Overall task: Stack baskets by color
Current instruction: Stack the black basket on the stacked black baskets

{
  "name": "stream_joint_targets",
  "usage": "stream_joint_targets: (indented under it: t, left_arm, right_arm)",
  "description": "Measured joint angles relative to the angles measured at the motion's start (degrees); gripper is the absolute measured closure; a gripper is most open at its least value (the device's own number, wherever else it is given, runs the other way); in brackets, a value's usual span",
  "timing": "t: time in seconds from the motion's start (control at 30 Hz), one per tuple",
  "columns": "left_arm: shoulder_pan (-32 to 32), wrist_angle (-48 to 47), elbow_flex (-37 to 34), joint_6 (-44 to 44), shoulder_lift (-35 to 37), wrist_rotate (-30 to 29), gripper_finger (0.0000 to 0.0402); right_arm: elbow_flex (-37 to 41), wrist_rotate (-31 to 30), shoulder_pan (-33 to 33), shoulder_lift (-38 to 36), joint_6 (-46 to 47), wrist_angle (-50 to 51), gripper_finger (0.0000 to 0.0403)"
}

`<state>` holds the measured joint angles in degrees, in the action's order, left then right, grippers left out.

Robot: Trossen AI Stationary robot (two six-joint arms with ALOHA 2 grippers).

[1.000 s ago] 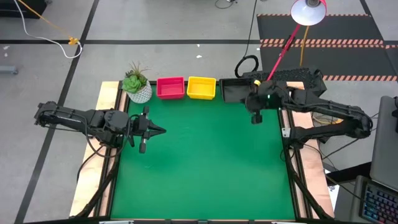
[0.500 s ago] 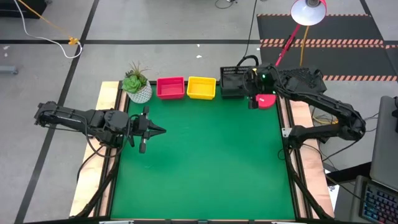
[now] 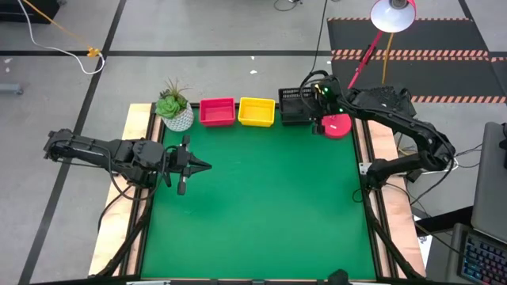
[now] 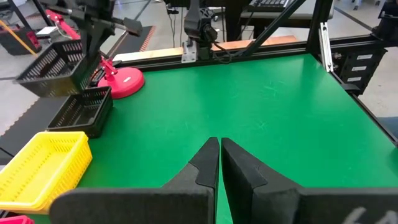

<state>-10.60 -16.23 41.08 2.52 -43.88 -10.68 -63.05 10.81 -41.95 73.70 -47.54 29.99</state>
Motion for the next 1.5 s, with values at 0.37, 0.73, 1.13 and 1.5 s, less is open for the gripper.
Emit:
stream_joint_targets:
  t: [0.37,0.73,1.13,1.5]
  left_arm:
    - [0.0,0.0,0.0,0.05,0.0,0.0,0.038]
    - [0.01,-0.02,0.0,0.34,0.0,0.0,0.038]
    - [0.03,0.11,0.0,0.38,0.0,0.0,0.038]
    - [0.01,0.2,0.0,0.45,0.0,0.0,0.038]
  right_arm:
    - [2.83,0.0,-1.65,4.98,-1.14,-4.87,0.0399]
    - [11.9,0.29,-2.77,4.04,-3.99,-16.02,0.0399]
    - [13.14,5.95,-6.52,4.04,-4.81,-19.05,0.0399]
    - [13.14,6.03,-7.0,4.08,-5.47,-18.94,0.0399]
